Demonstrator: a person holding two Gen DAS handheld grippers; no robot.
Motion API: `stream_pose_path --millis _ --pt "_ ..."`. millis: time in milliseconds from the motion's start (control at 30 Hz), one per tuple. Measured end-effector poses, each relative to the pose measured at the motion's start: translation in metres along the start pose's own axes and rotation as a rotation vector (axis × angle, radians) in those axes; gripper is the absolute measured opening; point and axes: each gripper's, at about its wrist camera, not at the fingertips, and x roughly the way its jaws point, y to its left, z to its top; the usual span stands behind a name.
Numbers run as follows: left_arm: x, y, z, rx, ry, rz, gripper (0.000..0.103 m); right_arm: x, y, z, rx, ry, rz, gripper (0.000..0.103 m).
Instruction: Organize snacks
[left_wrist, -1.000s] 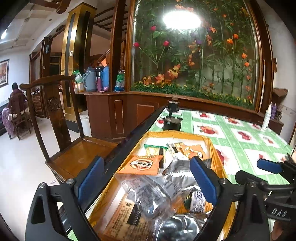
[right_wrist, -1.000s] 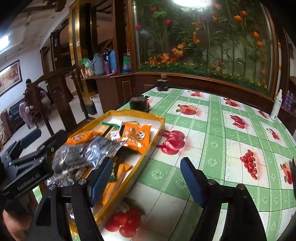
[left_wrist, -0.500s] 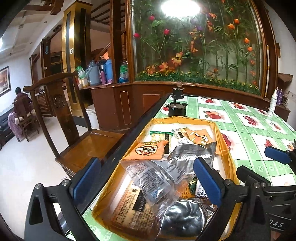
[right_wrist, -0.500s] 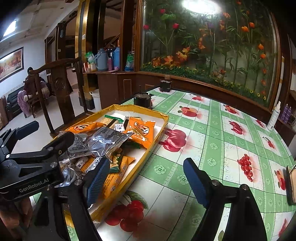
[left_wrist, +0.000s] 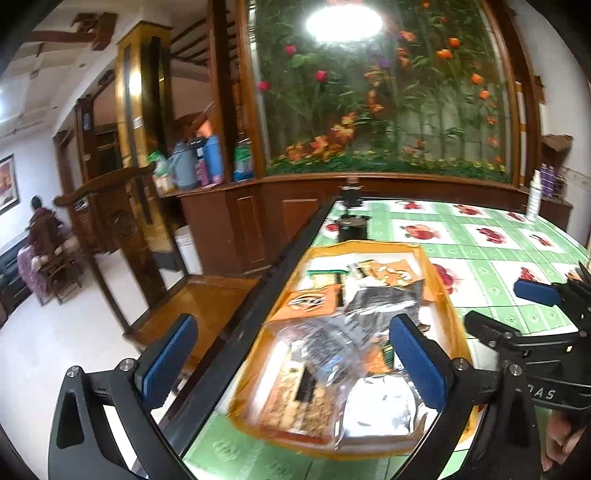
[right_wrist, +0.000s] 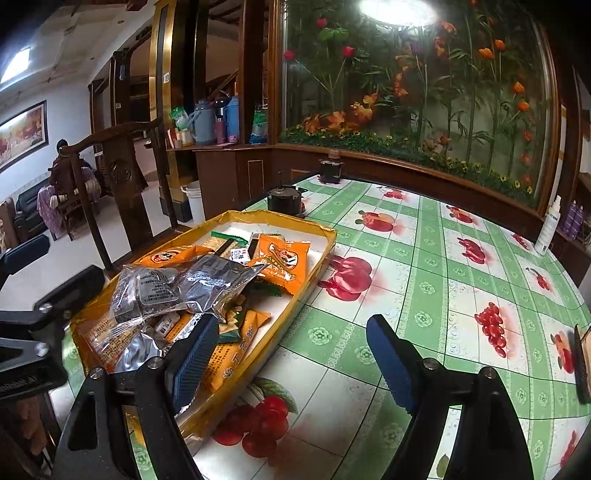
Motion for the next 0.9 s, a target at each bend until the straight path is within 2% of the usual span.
stream_pose_path --millis 100,167,267,400,567,900 --pt "-0.001 0.01 -0.005 -0.055 0.024 -0.024 0.103 -0.004 0.0 -0.001 0.005 -0.009 0.014 0.086" --pt "0.002 0.013 -0.01 -0.076 0.058 -0.005 0.103 -0.009 0.001 -0.003 0.009 -0.019 0.03 0.086" --pt "0.01 0.009 -0.015 -0.024 0.122 0.014 0.103 -0.019 0.005 -0.008 -0.001 -0.046 0.063 0.091" --pt "0.016 0.012 -0.021 -0.068 0.161 0.06 0.103 -0.03 0.011 -0.013 -0.025 -0.084 0.075 0.093" --pt "0.023 0.009 -0.027 -0.058 0.184 0.083 0.103 -0.027 0.012 -0.014 -0.017 -0.056 0.095 0.093" --pt "0.023 0.008 -0.027 -0.042 0.18 0.108 0.103 -0.026 0.016 -0.016 -0.032 -0.045 0.092 0.093"
